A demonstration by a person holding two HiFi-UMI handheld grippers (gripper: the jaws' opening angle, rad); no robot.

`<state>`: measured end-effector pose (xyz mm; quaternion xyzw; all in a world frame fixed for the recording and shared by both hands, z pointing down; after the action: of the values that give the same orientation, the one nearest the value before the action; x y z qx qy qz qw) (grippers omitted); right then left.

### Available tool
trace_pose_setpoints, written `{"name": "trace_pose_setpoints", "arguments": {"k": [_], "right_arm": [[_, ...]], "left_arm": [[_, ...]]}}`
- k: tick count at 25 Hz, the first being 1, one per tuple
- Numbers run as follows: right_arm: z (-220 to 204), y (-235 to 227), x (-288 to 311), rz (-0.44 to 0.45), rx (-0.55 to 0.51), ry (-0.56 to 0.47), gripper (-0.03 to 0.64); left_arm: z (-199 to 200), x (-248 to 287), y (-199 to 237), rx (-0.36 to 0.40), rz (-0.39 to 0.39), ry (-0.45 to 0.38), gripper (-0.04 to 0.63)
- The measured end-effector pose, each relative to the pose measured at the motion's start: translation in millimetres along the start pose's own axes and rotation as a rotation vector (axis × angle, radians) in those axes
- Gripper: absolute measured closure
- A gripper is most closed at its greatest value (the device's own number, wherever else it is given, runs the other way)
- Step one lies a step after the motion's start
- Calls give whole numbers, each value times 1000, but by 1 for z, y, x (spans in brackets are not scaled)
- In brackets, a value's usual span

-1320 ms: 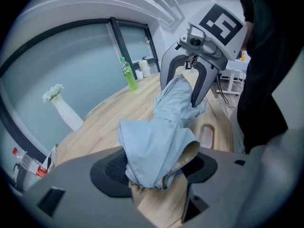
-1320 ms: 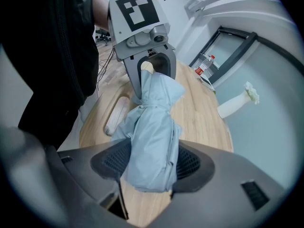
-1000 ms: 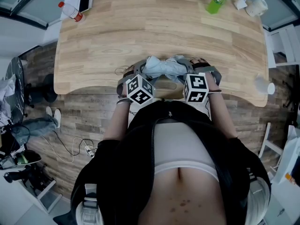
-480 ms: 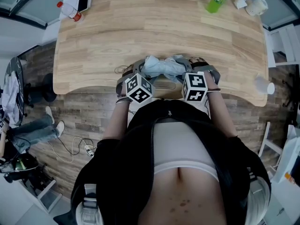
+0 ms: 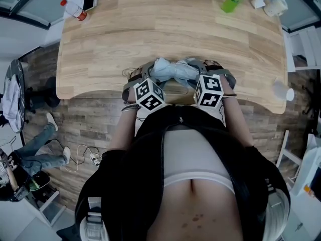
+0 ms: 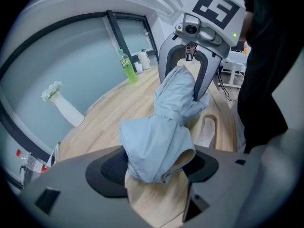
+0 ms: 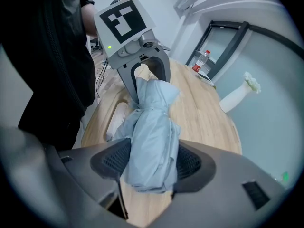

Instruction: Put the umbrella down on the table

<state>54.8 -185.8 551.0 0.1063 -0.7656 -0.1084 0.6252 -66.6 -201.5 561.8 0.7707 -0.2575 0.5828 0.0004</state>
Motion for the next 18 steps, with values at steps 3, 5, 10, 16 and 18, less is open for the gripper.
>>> {"name": "trace_pose_setpoints", "arguments": {"k": [3,5,10,16,18], "right_arm": [[0,0,-1,5,-1,1,324],[0,-1,-3,8,-6,3,324],[0,-3,-8,7,-12,6,324],[5,-12,-25,-32,-11,-28,327],[8,-15,-28,-43,-3,-46,330]], "left_arm": [[-2,-4,0,-1,7,-4,281],[-3,-6,1,-15,-3,-13,281],[-5,-13,4,-29,3,-20,282],[-5,-28,9,-58,-11,-53,282],[-5,-31,10,-56,-17,-58,282]]}}
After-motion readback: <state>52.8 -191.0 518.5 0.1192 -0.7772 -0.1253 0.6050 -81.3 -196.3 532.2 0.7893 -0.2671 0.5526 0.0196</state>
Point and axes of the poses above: the fingertips, and each gripper's own axes: x forward along the fingers, y to its left, z out of its top, the point moved 4 cm from there along -x, backward along the fingers, and after that the axes turned 11 degrees about y, right-handed, at the moved point
